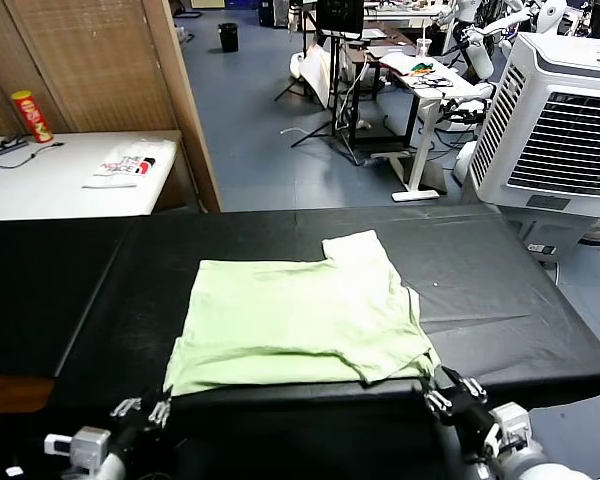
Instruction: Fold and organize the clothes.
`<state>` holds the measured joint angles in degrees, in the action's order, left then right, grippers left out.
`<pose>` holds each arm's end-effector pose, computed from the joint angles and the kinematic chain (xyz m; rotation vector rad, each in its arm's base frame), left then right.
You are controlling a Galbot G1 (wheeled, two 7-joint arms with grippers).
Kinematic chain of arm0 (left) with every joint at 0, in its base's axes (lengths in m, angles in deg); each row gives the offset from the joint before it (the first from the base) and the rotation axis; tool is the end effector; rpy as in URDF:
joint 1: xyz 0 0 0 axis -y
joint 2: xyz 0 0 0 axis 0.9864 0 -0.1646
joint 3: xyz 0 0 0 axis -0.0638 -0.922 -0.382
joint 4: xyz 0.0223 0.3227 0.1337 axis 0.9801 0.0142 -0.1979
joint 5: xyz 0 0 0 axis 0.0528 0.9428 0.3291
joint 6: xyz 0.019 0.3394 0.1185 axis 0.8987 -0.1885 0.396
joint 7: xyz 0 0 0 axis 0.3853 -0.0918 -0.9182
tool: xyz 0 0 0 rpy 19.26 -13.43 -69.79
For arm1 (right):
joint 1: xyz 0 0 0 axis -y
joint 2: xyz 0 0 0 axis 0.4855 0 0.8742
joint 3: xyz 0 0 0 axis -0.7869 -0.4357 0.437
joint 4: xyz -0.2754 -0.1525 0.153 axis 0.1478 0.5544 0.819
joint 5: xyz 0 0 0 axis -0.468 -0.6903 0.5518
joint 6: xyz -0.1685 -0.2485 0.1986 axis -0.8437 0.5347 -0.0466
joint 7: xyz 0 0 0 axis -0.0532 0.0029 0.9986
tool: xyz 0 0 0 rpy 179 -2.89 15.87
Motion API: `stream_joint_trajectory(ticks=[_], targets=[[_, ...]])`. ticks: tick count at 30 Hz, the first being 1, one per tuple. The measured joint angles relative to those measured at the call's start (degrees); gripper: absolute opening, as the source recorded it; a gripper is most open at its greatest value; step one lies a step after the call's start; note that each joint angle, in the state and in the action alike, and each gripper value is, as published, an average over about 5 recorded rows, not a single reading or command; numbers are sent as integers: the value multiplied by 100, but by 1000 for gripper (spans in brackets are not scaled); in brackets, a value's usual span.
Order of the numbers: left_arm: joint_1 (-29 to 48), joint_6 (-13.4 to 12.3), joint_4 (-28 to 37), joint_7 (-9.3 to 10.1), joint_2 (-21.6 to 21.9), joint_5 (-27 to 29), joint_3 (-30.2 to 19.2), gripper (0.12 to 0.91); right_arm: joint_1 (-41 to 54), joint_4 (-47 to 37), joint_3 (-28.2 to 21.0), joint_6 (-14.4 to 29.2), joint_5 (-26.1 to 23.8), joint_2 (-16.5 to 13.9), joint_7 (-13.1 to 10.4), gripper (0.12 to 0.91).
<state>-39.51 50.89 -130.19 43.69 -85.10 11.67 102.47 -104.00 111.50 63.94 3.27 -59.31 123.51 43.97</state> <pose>0.1168 0.0890 -0.2389 -0.0548 -2.5394 -0.1627 0.1434 -0.0912 -0.2051 0.3200 -2.6158 0.2395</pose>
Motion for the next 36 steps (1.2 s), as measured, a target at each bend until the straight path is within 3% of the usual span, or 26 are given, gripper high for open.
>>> stream_joint_trajectory(ticks=[4, 9, 15, 23, 30, 36], targets=[[128, 136, -171, 65, 2, -194, 139, 782, 486, -137, 75, 123, 219, -181, -103, 798], [1166, 510, 125, 478, 121, -1033, 38, 797, 1829, -967, -312, 150, 309, -305, -316, 798], [3203, 693, 1197, 840, 334, -1872, -550, 798, 3773, -2444, -1317, 139, 320, -198, -545, 798], [5328, 723, 3044, 707, 446, -2044, -1733, 798, 5731, -4443, -2547, -80, 472, 244, -764, 798], [6401, 834, 4273, 487, 322, -2074, -2369, 798, 6904, -5889, -3151, -100, 465, 680, -501, 798], [6784, 907, 4881, 397, 226, -2025, -2622, 798, 7463, -6731, -3397, -211, 368, 971, -463, 798]])
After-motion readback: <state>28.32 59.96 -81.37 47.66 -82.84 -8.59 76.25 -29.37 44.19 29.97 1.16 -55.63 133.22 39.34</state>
